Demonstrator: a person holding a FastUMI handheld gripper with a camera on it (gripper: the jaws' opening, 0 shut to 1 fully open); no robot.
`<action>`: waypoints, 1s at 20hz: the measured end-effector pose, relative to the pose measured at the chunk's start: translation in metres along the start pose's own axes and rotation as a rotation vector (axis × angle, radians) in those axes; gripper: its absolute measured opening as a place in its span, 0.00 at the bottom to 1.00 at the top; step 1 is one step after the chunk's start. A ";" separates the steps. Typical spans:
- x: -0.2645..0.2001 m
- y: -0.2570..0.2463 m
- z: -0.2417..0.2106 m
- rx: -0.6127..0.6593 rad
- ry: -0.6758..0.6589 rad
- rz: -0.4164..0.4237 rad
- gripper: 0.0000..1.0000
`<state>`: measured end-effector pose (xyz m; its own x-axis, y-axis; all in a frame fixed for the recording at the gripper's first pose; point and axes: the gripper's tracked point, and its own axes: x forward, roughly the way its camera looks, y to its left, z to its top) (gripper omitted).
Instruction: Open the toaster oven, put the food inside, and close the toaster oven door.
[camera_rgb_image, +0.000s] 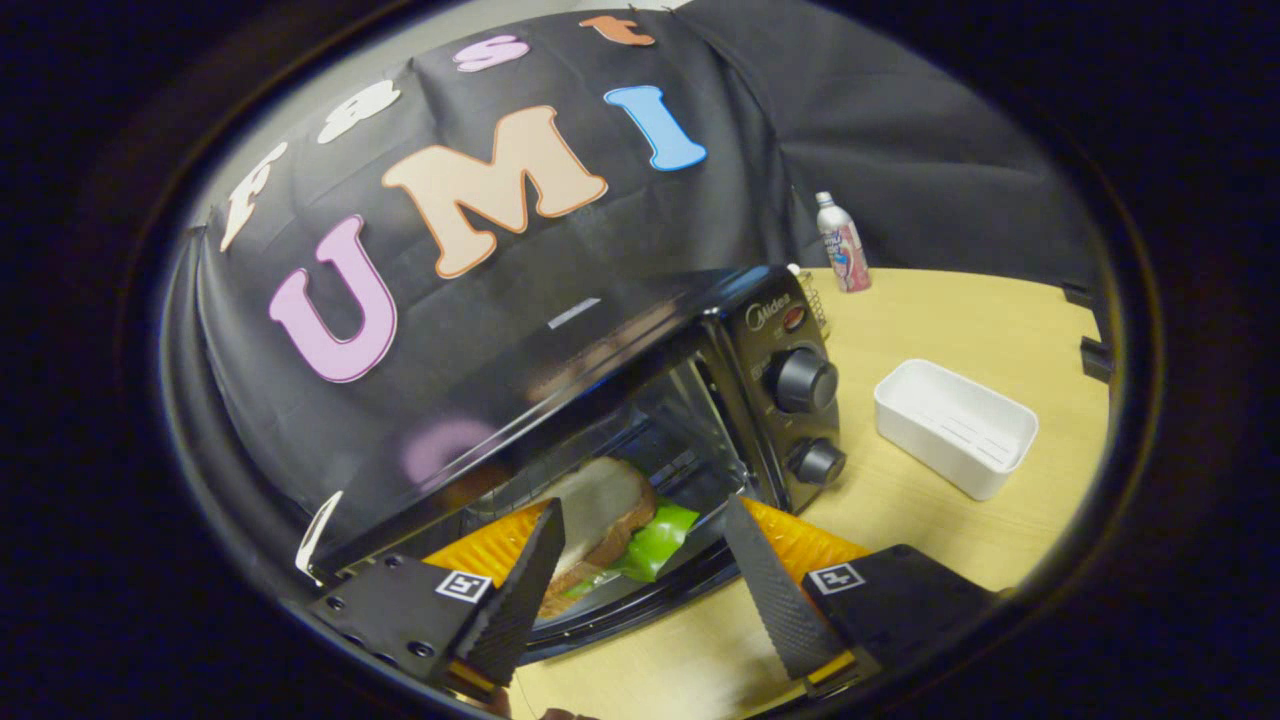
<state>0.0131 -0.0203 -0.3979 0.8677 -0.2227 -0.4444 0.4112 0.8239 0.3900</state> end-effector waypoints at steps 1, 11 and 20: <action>-0.006 0.000 0.002 -0.004 -0.004 0.006 0.99; -0.096 -0.039 -0.024 -0.418 0.055 -0.025 0.99; -0.155 -0.074 -0.084 -0.601 0.207 -0.055 1.00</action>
<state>-0.1752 -0.0025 -0.4259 0.7531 -0.2168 -0.6212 0.1728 0.9762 -0.1313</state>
